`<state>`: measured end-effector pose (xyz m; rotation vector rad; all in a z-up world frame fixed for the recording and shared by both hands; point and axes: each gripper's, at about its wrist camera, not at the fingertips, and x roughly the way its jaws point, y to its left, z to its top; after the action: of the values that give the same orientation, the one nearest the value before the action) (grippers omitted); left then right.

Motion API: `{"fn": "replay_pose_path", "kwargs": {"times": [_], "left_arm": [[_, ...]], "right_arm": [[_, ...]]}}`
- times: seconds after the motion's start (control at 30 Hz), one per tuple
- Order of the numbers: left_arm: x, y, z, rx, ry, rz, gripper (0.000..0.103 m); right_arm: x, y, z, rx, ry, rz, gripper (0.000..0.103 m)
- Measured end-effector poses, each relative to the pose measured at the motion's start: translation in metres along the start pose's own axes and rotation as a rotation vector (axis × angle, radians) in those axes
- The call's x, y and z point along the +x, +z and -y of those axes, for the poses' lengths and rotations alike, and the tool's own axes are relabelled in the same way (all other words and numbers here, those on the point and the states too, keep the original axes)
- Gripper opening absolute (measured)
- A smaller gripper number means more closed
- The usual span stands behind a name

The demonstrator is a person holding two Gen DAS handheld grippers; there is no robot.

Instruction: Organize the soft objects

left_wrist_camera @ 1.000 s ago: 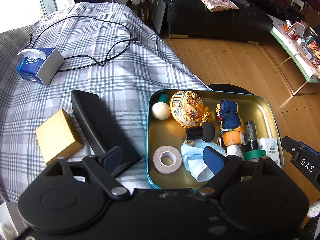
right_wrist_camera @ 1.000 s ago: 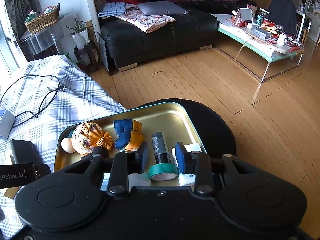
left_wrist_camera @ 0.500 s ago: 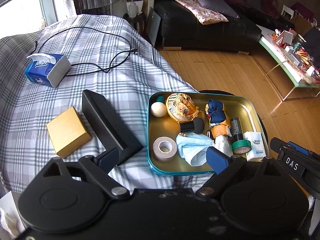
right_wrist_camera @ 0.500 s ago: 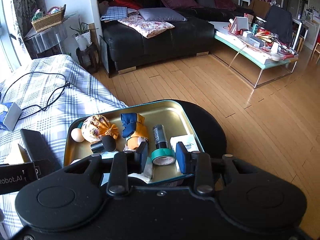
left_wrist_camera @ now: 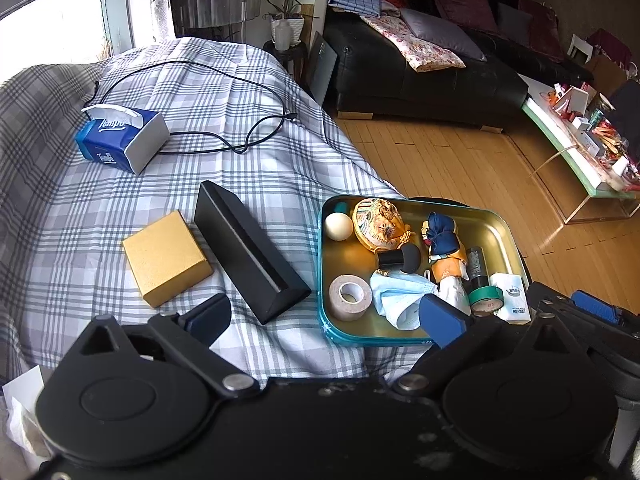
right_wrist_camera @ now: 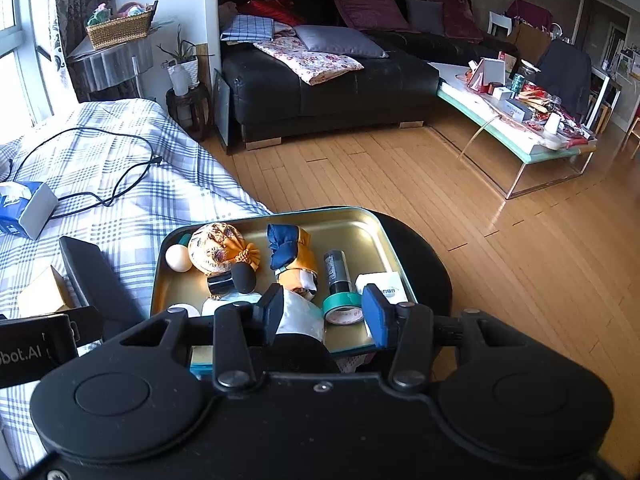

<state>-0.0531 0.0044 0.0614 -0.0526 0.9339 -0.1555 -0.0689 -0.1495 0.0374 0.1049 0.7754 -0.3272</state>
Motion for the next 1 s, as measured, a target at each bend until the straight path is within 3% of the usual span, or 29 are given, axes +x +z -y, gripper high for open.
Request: {"fn": "replay_pose_path", "kwargs": {"times": [1.0], "left_arm": [[0.000, -0.003, 0.003, 0.032, 0.019, -0.001, 0.102]], "right_arm": [[0.002, -0.002, 0.010, 0.036, -0.021, -0.019, 0.047]]}}
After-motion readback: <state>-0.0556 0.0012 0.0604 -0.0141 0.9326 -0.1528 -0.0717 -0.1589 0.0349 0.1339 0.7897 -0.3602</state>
